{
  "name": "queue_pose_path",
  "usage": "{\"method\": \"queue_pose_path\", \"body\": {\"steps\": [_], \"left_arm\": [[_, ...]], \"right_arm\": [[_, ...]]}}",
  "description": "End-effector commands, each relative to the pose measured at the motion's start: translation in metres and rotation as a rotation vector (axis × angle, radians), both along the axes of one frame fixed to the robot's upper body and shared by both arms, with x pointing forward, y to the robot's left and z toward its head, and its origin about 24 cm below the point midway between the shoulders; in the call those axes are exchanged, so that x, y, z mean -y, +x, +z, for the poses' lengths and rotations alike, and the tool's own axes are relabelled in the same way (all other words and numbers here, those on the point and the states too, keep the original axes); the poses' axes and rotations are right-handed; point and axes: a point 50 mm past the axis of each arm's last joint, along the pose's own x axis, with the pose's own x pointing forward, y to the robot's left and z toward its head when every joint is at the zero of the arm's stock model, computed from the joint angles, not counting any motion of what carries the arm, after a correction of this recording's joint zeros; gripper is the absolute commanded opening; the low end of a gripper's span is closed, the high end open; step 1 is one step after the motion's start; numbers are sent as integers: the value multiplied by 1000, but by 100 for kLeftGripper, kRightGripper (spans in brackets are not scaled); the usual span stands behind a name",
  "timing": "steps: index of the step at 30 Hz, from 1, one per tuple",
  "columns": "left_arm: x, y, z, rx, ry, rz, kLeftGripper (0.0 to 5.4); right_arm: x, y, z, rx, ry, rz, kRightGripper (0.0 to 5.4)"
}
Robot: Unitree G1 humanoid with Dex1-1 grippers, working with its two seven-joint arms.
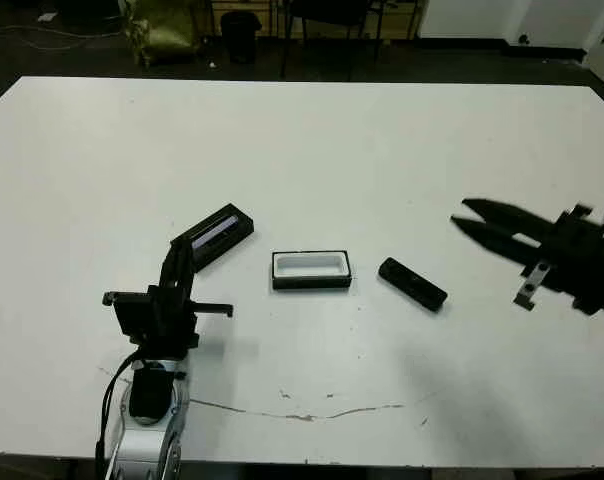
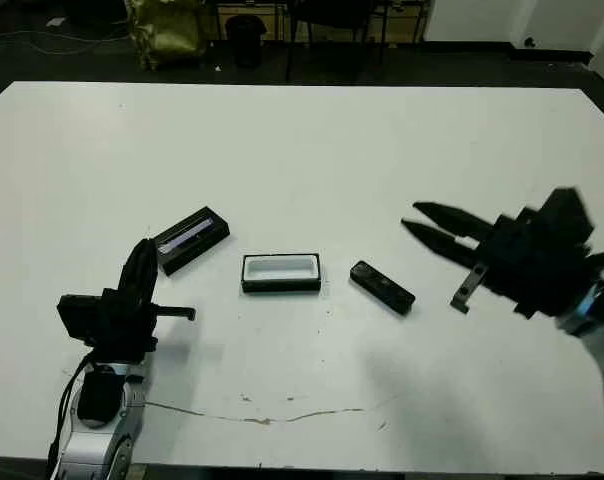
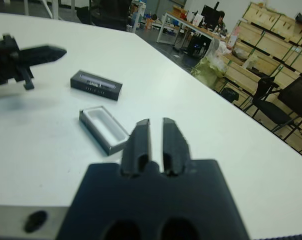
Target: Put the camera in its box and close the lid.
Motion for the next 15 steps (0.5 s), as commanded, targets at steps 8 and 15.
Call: {"method": "queue_pose_path", "body": {"steps": [8, 15], "left_arm": [[-2, -3, -7, -40, 11, 5, 0], [-2, -3, -7, -46, 19, 14, 0]], "right_arm": [[1, -5, -28, -124, -18, -16, 102], [3, -1, -35, -148, -81, 30, 255]]}}
